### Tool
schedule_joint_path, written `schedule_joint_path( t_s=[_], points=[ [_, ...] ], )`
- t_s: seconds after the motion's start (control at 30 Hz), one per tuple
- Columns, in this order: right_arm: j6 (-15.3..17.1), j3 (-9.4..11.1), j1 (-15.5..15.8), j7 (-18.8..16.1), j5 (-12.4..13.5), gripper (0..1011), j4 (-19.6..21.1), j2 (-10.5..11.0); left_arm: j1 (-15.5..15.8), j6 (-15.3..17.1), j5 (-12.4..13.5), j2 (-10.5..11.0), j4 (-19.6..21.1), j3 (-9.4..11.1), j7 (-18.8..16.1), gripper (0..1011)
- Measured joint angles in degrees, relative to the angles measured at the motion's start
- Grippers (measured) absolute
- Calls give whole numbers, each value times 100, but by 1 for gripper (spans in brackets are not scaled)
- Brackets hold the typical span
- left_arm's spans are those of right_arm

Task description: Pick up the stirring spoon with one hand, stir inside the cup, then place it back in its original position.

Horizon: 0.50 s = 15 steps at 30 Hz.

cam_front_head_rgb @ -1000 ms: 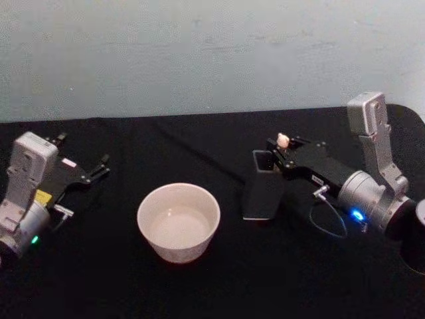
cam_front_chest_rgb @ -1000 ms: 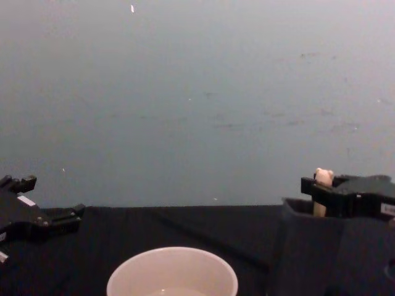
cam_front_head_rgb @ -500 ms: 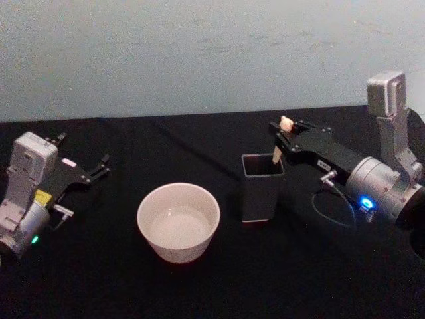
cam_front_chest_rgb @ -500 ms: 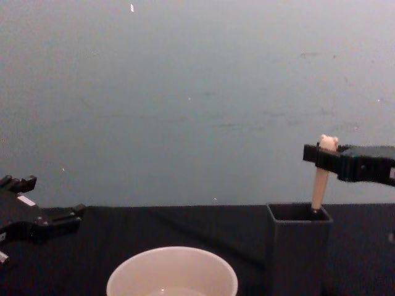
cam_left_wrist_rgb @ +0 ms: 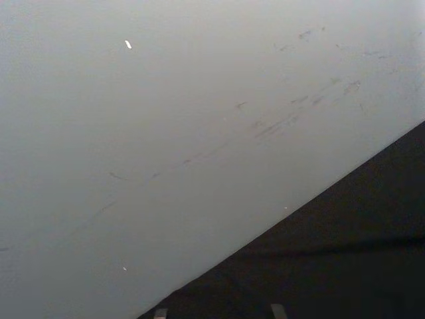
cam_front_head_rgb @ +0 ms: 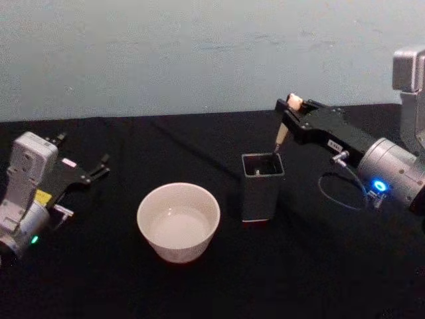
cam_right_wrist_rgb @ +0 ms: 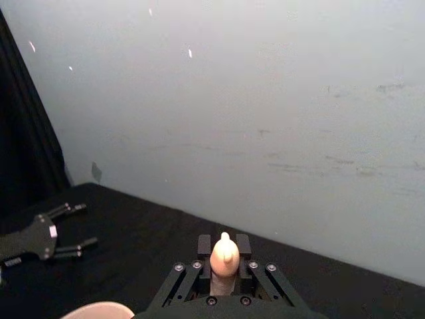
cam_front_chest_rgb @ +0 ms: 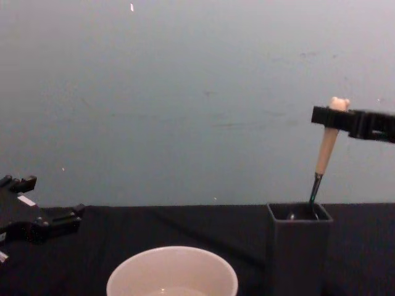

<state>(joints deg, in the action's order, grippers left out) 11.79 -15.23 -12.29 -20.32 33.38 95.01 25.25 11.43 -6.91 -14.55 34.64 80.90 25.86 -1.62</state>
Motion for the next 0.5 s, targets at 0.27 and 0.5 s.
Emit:
schedule_joint_path(
  t_s=[0.27, 0.5],
  points=[
    [15, 23, -76, 34, 263, 214, 146, 39, 0, 0, 0, 0, 0, 0, 0, 1001],
    [-10, -13, -159, 48, 429, 214, 239, 50, 0, 0, 0, 0, 0, 0, 0, 1001]
  ],
)
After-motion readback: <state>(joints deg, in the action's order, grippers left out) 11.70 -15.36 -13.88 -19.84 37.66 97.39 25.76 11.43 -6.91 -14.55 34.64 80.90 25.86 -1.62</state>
